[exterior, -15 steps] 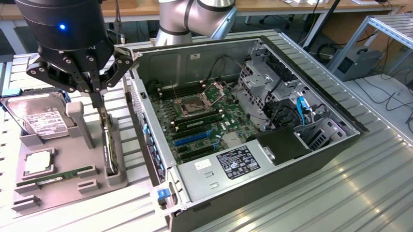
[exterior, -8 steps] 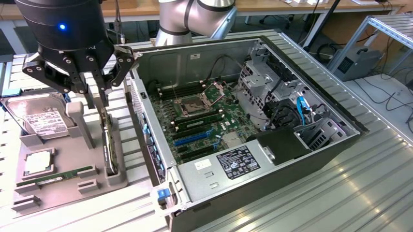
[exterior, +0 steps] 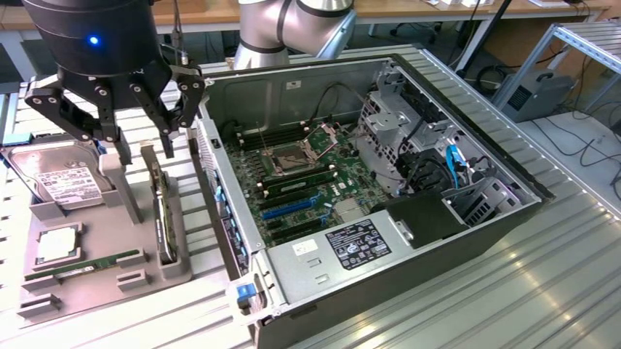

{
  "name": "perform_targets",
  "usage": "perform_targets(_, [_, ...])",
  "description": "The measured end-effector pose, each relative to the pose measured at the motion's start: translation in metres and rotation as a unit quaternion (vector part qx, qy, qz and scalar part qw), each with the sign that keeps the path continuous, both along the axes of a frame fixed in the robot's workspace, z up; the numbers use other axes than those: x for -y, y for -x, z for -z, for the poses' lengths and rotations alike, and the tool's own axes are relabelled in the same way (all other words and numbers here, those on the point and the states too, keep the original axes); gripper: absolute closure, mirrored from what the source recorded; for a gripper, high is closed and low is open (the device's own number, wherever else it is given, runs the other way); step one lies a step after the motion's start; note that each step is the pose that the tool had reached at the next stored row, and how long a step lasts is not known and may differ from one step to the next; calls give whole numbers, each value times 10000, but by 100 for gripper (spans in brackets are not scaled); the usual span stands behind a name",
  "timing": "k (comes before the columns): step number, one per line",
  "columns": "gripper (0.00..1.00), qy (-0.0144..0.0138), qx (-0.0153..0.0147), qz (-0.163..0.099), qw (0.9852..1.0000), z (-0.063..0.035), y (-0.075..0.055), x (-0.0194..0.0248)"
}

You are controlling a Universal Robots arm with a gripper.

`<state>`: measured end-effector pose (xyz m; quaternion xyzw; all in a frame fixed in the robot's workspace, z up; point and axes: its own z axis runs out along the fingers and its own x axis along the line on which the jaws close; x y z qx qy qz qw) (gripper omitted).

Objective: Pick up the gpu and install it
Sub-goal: 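Pick up the gpu and move the gpu toward the slot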

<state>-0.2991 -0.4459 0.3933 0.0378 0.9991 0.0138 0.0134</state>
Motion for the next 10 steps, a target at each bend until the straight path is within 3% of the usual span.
perform_targets(10, [52,-4,0,2,10000,43,0,-19])
